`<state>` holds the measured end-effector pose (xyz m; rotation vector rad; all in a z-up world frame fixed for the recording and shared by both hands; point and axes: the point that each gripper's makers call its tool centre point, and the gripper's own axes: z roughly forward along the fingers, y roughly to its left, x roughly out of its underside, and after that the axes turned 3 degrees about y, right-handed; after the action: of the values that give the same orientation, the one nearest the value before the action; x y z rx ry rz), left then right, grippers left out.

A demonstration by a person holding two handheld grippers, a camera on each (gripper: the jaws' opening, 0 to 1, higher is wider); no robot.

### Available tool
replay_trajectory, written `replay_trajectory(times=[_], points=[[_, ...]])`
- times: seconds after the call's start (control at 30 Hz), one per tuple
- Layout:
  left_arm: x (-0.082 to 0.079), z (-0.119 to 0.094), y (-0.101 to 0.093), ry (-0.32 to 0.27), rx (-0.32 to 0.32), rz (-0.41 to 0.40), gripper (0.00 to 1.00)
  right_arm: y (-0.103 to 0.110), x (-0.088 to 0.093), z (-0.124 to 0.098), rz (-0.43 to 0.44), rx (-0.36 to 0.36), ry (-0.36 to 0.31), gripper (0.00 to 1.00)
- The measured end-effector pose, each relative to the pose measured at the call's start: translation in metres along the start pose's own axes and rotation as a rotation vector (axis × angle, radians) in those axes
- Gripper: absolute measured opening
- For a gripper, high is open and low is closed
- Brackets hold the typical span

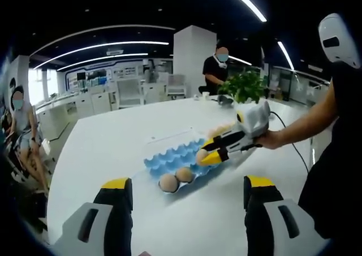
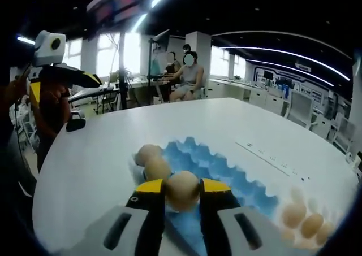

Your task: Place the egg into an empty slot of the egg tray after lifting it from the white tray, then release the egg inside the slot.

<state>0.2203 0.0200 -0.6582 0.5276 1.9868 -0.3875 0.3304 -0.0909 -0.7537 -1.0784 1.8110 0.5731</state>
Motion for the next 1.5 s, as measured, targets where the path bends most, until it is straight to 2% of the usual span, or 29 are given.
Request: replay_trajectory(times=[0.47,0.7,0.83,0.97,1.23,1.27,1.37,1.4,1.5], points=[[0.001,0.0,0.0,0.003,-0.001,-0.001,0.81,0.006,0.015,0.012,0.003,-0.015,0.038,0.23],[0.001,0.0,0.0,0.004,-0.002,-0.002,0.81,0.008,0.016,0.016,-0.006,-0.026,0.037,0.24],[0.001,0.001,0.0,0.003,0.0,-0.001,0.81,0.008,0.017,0.015,-0.024,-0.031,0.033,0.24],[0.0,0.002,-0.001,0.002,0.003,0.002,0.81,0.01,0.017,0.015,-0.077,-0.029,0.035,0.25],[-0.001,0.001,-0.002,0.001,0.004,0.007,0.81,0.009,0.018,0.013,-0.093,-0.031,0.027,0.25],[-0.001,0.001,-0.002,0.002,0.002,0.007,0.81,0.009,0.018,0.012,-0.099,-0.031,0.026,0.26],[-0.002,0.001,-0.003,0.0,0.004,0.008,0.81,0.01,0.019,0.011,-0.099,-0.031,0.021,0.44],[-0.002,0.001,-0.003,-0.001,0.004,0.011,0.81,0.011,0.019,0.011,-0.092,-0.035,0.018,0.45],[-0.003,0.001,-0.003,-0.003,0.004,0.011,0.81,0.015,0.017,0.006,-0.099,-0.05,0.01,0.35]])
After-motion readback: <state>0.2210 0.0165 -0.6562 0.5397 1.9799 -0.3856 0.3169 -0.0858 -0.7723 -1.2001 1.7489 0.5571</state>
